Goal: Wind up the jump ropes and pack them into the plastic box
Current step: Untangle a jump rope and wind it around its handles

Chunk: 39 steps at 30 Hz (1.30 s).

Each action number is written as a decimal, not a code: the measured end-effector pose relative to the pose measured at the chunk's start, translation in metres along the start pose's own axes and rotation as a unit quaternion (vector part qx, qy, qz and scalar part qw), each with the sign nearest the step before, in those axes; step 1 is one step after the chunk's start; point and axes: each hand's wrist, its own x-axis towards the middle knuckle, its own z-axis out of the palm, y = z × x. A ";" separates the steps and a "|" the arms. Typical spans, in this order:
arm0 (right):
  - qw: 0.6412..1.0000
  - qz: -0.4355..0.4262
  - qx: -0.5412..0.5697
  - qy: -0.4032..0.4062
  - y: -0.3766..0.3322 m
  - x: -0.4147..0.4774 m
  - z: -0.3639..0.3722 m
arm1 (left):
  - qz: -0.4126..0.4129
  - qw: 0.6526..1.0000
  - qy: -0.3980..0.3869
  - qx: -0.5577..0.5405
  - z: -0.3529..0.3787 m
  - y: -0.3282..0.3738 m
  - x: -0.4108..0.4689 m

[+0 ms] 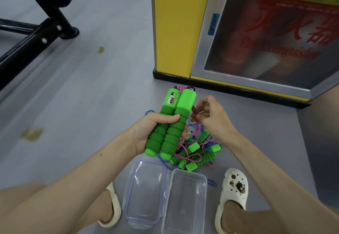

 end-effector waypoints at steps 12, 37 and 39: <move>0.997 0.046 0.032 0.051 -0.002 0.007 -0.001 | 0.027 1.000 0.006 0.010 0.003 0.001 0.001; 1.000 -0.026 0.001 0.009 -0.004 -0.003 0.008 | 0.069 0.993 0.095 0.008 0.001 0.006 0.005; 1.000 0.001 0.027 -0.005 -0.005 -0.002 0.009 | 0.072 0.992 0.103 0.018 0.002 0.004 0.007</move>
